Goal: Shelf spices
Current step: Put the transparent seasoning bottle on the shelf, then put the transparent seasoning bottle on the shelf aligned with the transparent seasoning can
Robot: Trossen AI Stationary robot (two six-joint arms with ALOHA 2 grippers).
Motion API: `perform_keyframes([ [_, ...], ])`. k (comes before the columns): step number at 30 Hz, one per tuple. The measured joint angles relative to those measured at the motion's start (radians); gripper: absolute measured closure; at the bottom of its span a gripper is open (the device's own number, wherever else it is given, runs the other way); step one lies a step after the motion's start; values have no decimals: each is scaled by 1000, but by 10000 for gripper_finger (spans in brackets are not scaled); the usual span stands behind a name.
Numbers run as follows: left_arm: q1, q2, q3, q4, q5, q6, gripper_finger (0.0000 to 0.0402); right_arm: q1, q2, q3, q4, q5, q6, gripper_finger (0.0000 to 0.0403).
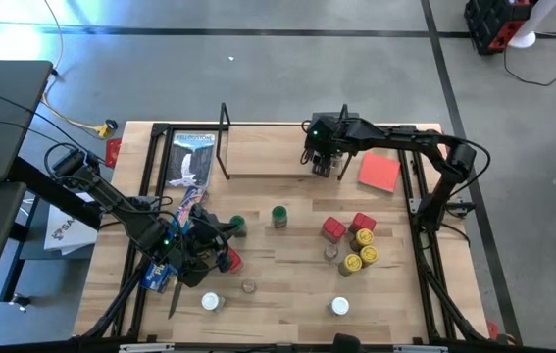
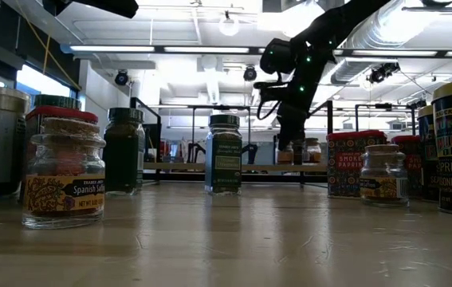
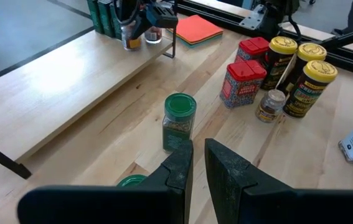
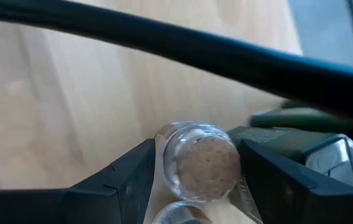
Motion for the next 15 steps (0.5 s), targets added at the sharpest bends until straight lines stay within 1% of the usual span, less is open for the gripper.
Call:
perform_keyframes([
  [2, 0, 0, 0, 0, 0, 0, 365, 3, 0, 0, -4, 21, 0, 175],
  [7, 0, 0, 0, 0, 1, 0, 365, 15, 0, 16, -36, 8, 0, 174],
  [15, 0, 0, 0, 2, 1, 0, 365, 69, -1, 126, -145, 2, 1, 174],
])
